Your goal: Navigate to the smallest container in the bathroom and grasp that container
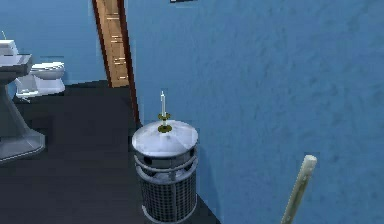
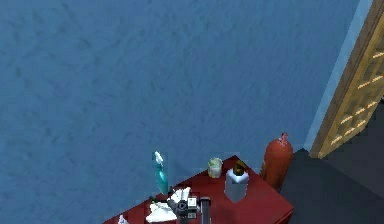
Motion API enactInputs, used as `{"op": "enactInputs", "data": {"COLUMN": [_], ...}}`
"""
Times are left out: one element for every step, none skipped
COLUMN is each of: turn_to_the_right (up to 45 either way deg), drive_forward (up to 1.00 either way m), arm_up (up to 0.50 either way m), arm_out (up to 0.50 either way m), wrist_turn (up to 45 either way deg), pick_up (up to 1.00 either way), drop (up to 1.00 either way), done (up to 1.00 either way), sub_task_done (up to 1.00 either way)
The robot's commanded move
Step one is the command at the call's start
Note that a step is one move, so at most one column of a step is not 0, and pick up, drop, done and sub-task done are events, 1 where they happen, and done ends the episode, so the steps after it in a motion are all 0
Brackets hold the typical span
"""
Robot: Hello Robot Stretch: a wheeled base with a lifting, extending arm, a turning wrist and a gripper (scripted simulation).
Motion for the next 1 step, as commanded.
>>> {"op": "enactInputs", "data": {"turn_to_the_right": [0.0], "drive_forward": [0.00], "arm_up": [0.00], "arm_out": [0.00], "wrist_turn": [0.0], "pick_up": [0.00], "drop": [0.00], "done": [1.00], "sub_task_done": [0.00]}}
